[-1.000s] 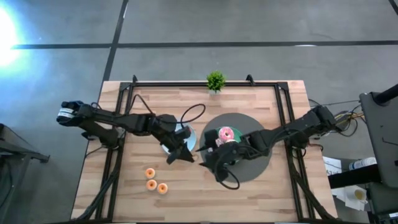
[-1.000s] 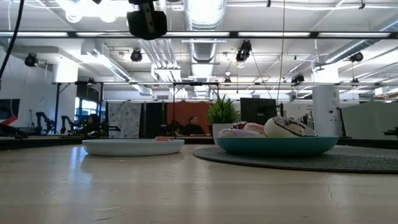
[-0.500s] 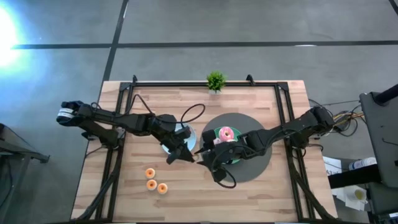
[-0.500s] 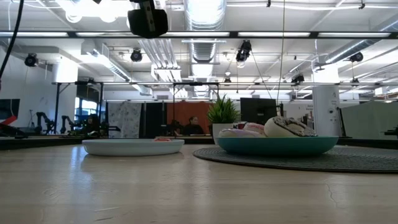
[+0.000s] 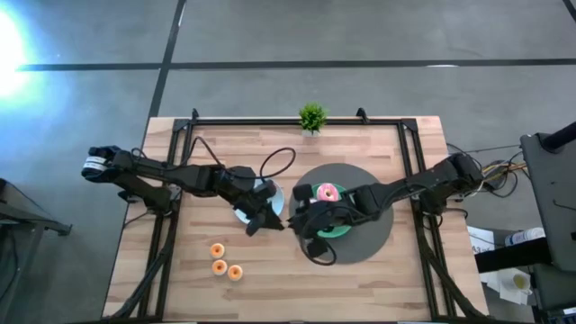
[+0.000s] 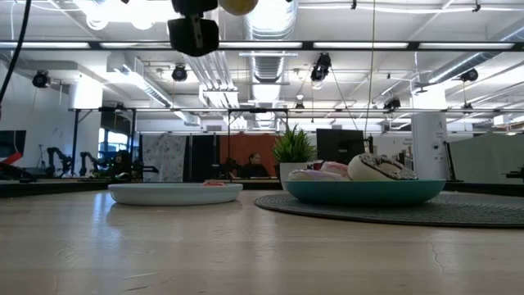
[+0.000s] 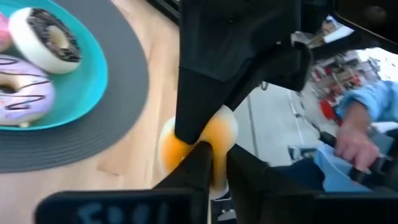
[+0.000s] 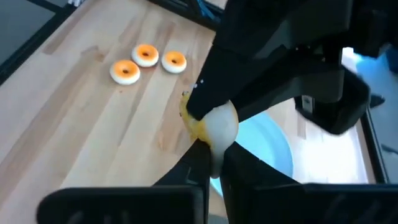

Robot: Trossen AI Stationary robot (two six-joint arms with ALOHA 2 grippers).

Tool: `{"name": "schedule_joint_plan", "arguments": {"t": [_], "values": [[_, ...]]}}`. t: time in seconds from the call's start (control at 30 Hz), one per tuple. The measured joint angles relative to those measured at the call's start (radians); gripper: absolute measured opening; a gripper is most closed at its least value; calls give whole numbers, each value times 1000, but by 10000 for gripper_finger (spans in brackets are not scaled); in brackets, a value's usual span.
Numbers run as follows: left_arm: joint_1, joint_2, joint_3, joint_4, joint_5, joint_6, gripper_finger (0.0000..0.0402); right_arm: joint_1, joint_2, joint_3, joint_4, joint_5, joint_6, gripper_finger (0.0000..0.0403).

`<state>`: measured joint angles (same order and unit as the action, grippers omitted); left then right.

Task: Pick & Place donuts
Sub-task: Put the small yellow donut on the light blue plate

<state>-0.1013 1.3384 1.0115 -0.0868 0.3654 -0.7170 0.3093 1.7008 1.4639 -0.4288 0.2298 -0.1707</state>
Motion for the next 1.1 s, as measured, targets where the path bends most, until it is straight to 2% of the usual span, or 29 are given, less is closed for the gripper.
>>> {"name": "schedule_joint_plan", "arguments": {"t": [0.17, 0.3, 0.5, 0.7, 0.9, 1.1], "values": [[0, -5, 0, -52, -33, 8, 97, -18, 0, 0, -29, -37, 82, 13], [-4, -54, 0, -186, -116, 45, 129, -43, 0, -6, -41, -76, 185, 13], [-62, -224, 0, -443, -435, 53, 130, -105, 9, -11, -66, -128, 430, 13], [-137, -357, 0, -454, -677, 57, 128, -200, 93, -12, -9, -243, 644, 13], [-187, -412, 0, -493, -801, 70, 128, -296, 201, -12, 48, -374, 829, 13], [-223, -433, 0, -542, -838, 101, 128, -366, 324, 32, 73, -476, 935, 13]]}}
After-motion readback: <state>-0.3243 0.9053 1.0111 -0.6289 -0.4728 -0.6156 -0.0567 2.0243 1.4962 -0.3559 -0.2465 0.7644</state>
